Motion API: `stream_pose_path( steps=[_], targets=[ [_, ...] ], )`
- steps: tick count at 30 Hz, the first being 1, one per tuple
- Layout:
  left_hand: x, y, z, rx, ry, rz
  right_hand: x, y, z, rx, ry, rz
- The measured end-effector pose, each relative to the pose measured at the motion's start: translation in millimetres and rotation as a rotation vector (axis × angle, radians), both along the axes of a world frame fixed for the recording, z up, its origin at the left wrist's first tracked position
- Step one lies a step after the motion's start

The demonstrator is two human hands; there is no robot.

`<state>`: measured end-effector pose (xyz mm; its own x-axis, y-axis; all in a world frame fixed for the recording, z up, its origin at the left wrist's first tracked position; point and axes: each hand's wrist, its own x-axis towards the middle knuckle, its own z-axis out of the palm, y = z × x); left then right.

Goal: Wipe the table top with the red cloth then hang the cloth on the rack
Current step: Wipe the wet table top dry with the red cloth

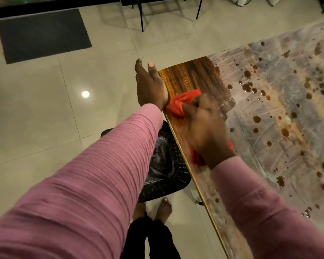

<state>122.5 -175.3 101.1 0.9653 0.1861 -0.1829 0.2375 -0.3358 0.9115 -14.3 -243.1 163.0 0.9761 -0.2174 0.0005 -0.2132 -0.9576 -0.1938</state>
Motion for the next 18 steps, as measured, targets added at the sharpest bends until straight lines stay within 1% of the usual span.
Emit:
stream_pose_path(
  steps=[3, 5, 7, 9, 11, 13, 16, 18],
  targets=[
    [1, 1, -2, 0.11, -0.057, 0.01, -24, 24, -1, 0.006, -0.004, 0.14],
    [-1, 1, -2, 0.173, -0.083, 0.012, -27, 15, 1, 0.007, -0.018, 0.183],
    [0, 0, -1, 0.226, -0.11, 0.013, -19, -6, 2, 0.01, -0.032, 0.092],
    [-1, 1, -2, 0.261, -0.136, 0.016, -9, -24, 3, 0.01, -0.018, -0.085],
    [-1, 1, -3, 0.279, -0.155, 0.028, -9, -20, 1, 0.017, -0.015, -0.152],
    [-1, 1, -3, 0.286, -0.157, 0.031, -21, 4, 2, 0.069, -0.045, -0.066],
    [-1, 3, -2, 0.308, -0.166, 0.018, -48, 31, 1, 0.064, -0.036, 0.133],
    [-2, 3, 0, 0.334, -0.18, -0.001, -52, 26, 3, 0.054, -0.028, 0.164]
  ],
)
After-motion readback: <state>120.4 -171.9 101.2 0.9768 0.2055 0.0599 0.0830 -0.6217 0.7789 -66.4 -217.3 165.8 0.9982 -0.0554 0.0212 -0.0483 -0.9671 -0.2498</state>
